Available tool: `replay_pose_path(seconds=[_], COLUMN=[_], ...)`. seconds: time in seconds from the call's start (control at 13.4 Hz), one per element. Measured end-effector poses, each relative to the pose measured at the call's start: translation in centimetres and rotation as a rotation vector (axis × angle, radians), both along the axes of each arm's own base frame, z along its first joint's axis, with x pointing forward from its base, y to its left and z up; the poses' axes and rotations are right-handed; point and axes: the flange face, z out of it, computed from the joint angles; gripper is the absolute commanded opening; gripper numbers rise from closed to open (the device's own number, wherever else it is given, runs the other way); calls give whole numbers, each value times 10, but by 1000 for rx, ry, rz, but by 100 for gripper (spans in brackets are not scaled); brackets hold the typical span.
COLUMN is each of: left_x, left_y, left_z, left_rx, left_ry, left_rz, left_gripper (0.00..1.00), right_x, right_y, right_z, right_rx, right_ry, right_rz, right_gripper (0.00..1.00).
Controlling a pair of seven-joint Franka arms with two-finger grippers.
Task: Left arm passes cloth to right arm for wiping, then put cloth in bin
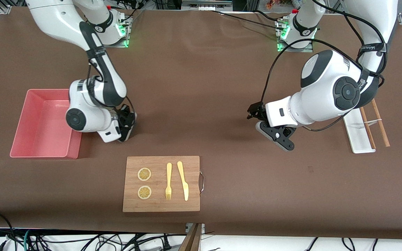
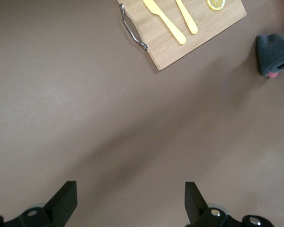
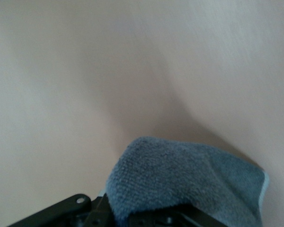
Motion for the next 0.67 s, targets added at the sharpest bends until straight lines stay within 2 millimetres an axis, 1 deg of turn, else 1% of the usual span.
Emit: replay_pose_path(seconds=[0.22,0.37,0.52,0.6,0.67], left_x=[2,4,10,14,18], left_y=[5,9,19,26,35], left_z=[2,3,5,8,12], left_rx=[-2,-2,-4,-7,-9], left_ry=[-4,-6,-16,-28,-36], left_rz=[9,17,35,50,65], left_gripper=[100,100,100,100,100], right_x=[-5,-8,-15,-17,-18], right_y=[54,95,136,152,165], right_z=[5,9,18,24,32], right_rx=[10,4,-2,-1,7], right_ry=[-5,-4,-5,-7,-10], right_rz=[-87,-150,-205,-231,-251], right_gripper=[0,0,0,0,0])
